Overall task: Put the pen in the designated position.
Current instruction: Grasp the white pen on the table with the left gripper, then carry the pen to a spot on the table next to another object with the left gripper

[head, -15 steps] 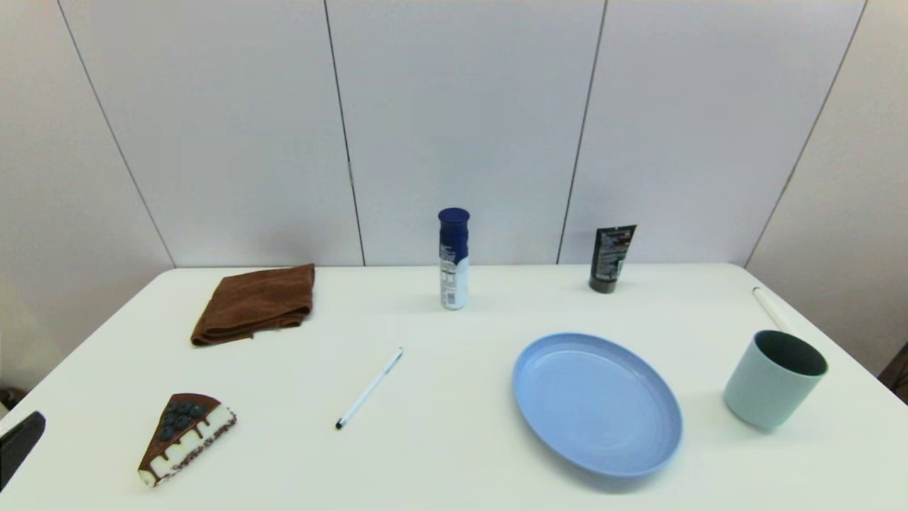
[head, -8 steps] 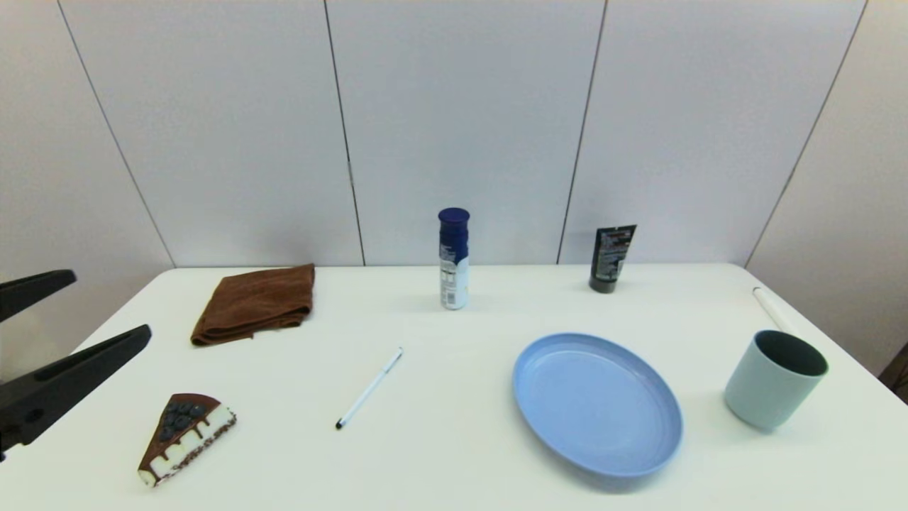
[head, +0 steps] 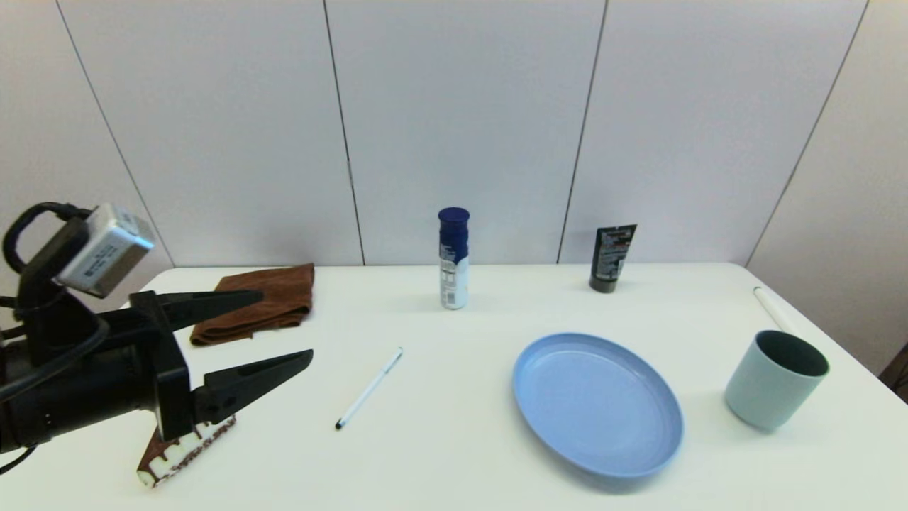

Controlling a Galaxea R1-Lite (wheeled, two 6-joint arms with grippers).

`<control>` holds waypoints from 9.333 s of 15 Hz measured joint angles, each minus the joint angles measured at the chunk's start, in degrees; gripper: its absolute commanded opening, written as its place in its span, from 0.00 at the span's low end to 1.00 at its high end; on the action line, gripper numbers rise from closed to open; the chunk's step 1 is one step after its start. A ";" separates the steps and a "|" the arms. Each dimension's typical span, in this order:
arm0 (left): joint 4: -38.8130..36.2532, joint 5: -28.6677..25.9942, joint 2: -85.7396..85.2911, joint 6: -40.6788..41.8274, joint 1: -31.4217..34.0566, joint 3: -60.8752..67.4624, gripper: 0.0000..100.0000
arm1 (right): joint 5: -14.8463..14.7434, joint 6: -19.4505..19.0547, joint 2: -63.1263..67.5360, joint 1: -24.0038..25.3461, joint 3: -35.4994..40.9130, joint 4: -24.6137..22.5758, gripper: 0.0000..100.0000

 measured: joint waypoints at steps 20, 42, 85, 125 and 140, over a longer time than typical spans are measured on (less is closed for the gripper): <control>9.16 24.58 29.18 -0.29 -14.54 -12.34 1.00 | 0.02 -0.02 0.00 0.00 0.00 0.00 1.00; 15.65 27.03 40.27 -1.93 -13.28 -19.63 1.00 | 0.00 -0.09 0.00 0.00 0.00 0.00 1.00; 16.84 22.37 43.24 -3.00 -10.50 -19.76 0.00 | 0.00 0.00 0.00 0.00 0.00 0.00 1.00; 15.57 53.19 50.14 -48.77 -34.47 -38.72 0.00 | 0.02 0.00 0.00 0.00 0.00 0.00 1.00; 12.43 53.07 54.80 -52.08 -36.44 -36.29 0.00 | 0.02 -0.04 0.00 0.00 0.00 0.00 1.00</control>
